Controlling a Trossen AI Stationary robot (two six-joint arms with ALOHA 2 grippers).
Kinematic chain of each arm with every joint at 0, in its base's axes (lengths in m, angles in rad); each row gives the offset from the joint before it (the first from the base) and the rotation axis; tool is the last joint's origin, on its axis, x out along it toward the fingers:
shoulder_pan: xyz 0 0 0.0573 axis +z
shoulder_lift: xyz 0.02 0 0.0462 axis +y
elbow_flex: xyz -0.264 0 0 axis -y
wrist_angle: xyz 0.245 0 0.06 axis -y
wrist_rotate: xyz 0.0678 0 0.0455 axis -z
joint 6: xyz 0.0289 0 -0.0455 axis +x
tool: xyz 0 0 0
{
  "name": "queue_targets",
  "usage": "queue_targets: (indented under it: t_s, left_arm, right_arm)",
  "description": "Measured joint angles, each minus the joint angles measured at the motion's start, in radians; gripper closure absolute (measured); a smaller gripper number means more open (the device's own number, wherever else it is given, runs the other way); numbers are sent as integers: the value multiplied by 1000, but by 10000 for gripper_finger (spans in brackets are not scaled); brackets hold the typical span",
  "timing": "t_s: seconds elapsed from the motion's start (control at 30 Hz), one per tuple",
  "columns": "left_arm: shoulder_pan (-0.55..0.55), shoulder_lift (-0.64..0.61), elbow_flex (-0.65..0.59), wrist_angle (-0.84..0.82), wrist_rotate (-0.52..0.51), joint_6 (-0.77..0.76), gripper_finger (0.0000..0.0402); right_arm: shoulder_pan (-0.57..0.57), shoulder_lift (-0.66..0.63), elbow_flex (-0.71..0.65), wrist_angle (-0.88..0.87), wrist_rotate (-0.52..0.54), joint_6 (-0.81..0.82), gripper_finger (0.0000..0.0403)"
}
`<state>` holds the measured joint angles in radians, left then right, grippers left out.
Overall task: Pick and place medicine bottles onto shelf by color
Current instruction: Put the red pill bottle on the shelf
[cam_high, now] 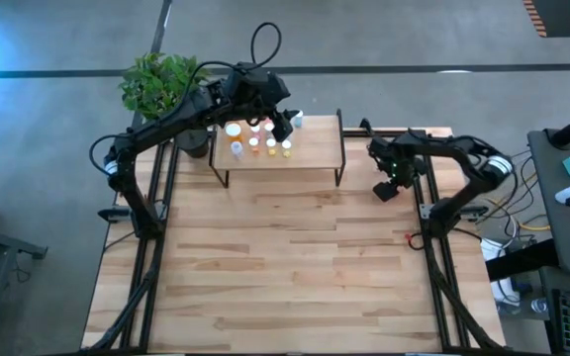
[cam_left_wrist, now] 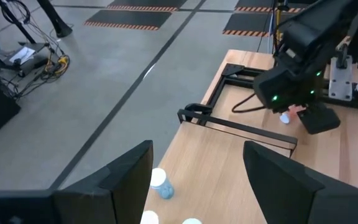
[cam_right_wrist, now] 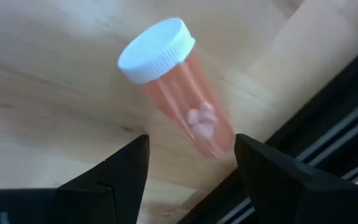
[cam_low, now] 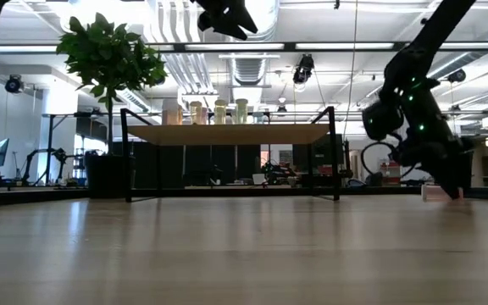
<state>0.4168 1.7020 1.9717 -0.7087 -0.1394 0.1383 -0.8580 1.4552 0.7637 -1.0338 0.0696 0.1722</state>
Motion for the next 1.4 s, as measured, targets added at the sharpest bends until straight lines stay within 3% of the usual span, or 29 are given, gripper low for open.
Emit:
queue_targets:
  t_s: [0.27,0.6,1.1,1.23,1.4]
  left_arm:
    - [0,0,0,-34,0,-1,168]
    - [-1,0,0,-71,0,-1,168]
    - [-3,-2,0,-98,0,-1,168]
    - [-3,-6,0,-139,0,0,168]
    - [-3,-12,0,-149,0,0,168]
  right_arm:
    - [-9,105,49,-1,-3,1,182]
    - [-10,76,75,56,40,10,262]
    - [-26,138,148,62,35,27,328]
    - [-26,93,145,43,-4,37,320]
    - [-20,-78,145,27,-79,74,308]
